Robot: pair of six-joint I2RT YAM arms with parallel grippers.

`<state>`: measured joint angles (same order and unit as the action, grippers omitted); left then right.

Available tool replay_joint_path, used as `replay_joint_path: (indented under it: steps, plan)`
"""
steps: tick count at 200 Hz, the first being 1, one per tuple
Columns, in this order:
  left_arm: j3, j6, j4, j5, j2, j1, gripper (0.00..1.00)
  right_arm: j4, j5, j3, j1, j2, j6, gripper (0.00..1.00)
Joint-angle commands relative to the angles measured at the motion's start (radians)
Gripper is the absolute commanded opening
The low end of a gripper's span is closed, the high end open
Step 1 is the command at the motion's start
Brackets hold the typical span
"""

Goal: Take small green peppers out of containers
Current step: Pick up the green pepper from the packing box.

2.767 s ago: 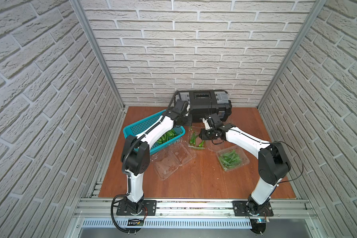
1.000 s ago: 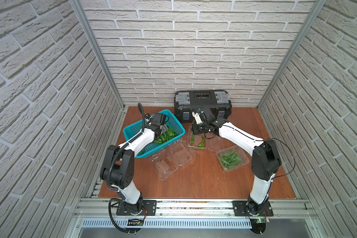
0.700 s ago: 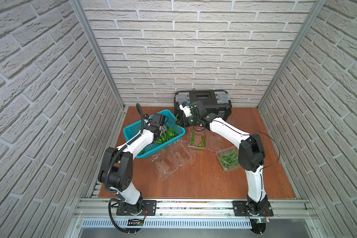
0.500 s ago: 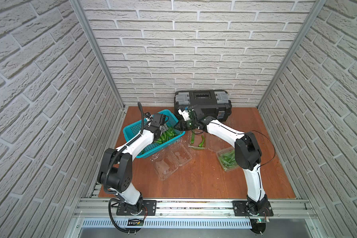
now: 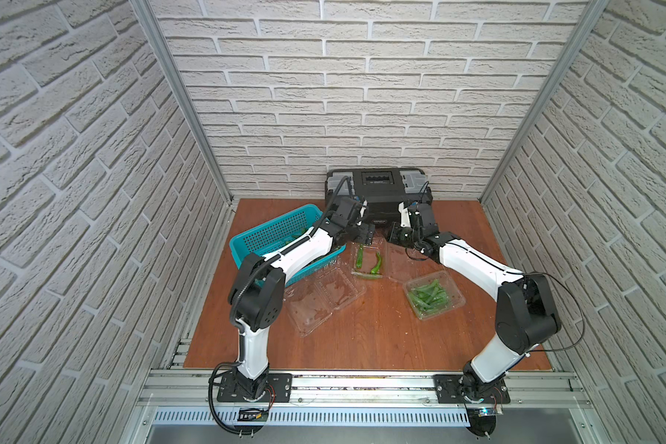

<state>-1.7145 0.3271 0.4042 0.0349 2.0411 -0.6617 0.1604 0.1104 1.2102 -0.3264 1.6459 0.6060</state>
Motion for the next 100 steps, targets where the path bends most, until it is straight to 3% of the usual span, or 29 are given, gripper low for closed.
replay_joint_path:
  steps: [1,43,100]
  plan:
    - [-0.125,-0.097,0.247,-0.026,0.102,-0.019,0.78,0.008,-0.072,-0.027,0.009,-0.039,-0.010,0.30]
    - [-0.245,-0.141,0.397,-0.112,0.204,-0.054,0.74,0.013,-0.057,-0.038,0.019,-0.044,-0.017,0.30]
    - [-0.354,-0.145,0.538,-0.109,0.311,-0.067,0.74,0.022,-0.048,-0.032,0.018,-0.031,-0.018,0.29]
